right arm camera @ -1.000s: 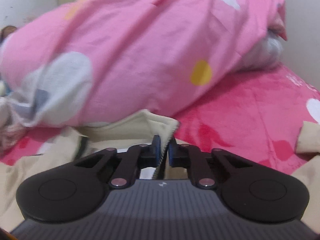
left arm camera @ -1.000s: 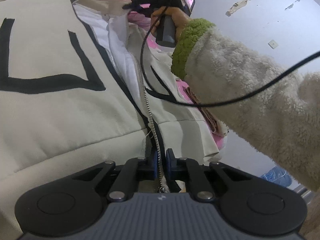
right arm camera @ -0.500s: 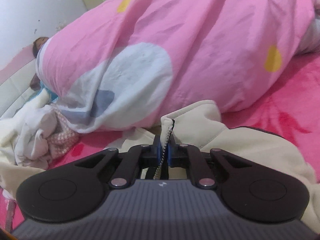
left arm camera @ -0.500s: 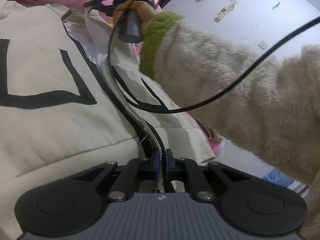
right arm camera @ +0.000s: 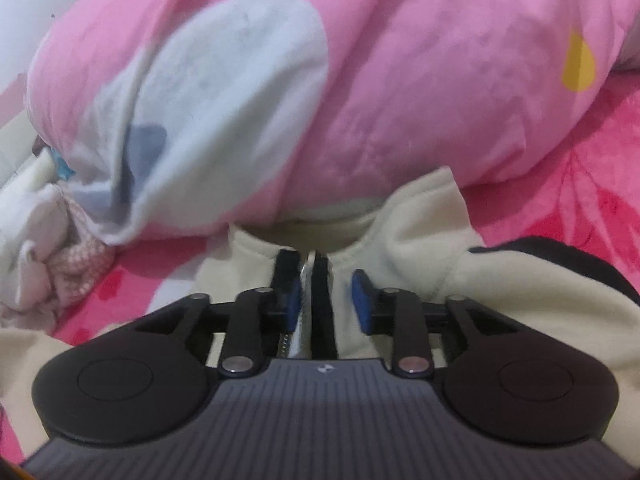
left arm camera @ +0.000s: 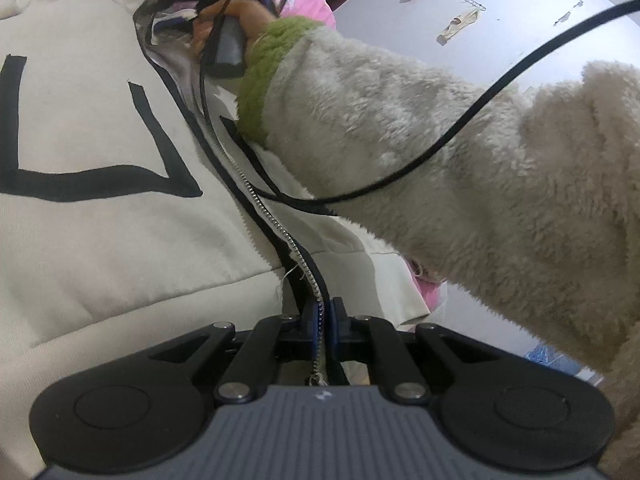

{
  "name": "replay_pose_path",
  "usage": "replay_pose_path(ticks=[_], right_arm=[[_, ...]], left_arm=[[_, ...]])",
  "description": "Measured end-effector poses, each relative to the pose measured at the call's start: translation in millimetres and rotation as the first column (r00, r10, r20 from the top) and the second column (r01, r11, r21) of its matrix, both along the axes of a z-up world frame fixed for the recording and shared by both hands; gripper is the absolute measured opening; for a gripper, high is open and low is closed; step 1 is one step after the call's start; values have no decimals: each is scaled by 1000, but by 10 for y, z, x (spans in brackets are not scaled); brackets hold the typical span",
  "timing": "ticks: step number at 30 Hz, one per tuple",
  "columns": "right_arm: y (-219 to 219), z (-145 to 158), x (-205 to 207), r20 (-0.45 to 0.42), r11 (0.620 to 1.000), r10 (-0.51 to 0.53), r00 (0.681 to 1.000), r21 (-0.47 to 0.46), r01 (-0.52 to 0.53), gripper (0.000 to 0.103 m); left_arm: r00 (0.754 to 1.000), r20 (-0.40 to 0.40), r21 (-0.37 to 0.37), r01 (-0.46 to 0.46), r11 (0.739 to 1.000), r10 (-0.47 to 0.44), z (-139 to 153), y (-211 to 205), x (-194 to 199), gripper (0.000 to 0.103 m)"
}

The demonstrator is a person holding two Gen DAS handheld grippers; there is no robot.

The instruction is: Fold clothes

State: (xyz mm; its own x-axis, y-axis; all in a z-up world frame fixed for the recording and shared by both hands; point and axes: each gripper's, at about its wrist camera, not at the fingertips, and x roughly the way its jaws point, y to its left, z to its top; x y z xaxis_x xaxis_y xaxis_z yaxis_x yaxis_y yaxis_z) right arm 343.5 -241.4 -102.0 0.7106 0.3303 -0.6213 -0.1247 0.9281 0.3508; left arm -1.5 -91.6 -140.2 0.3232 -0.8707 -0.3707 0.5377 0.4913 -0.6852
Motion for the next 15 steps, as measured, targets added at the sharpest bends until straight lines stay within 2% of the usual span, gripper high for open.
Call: replay_pose_path(ticks=[2, 3, 4, 8, 12, 15], right_arm=[[-40, 147, -53, 19, 1000, 9, 1000, 12, -9, 35], [-70, 234, -100, 30, 1000, 9, 1000, 19, -10, 43], [-104, 326, -169, 43, 1000, 10, 999, 24, -11, 46], [-268, 715, -608, 96, 999, 15, 995, 30, -18, 46], [-508, 1105, -1387, 142, 999, 24, 990, -27, -20, 46], [-768, 1376, -2187, 200, 998, 9, 980, -68, 5, 46]], left_arm=[[1000, -2, 0, 0, 1000, 0, -30, 13, -8, 7], [1000, -3, -1, -1, 1000, 1, -33, 11, -8, 7], [1000, -5, -2, -1, 1000, 1, -38, 7, -8, 7], [1000, -1, -3, -5, 1000, 5, -57, 23, -15, 7], [1000, 7, -2, -5, 1000, 5, -60, 48, -45, 9], [1000, 2, -3, -1, 1000, 1, -73, 78, -66, 12]])
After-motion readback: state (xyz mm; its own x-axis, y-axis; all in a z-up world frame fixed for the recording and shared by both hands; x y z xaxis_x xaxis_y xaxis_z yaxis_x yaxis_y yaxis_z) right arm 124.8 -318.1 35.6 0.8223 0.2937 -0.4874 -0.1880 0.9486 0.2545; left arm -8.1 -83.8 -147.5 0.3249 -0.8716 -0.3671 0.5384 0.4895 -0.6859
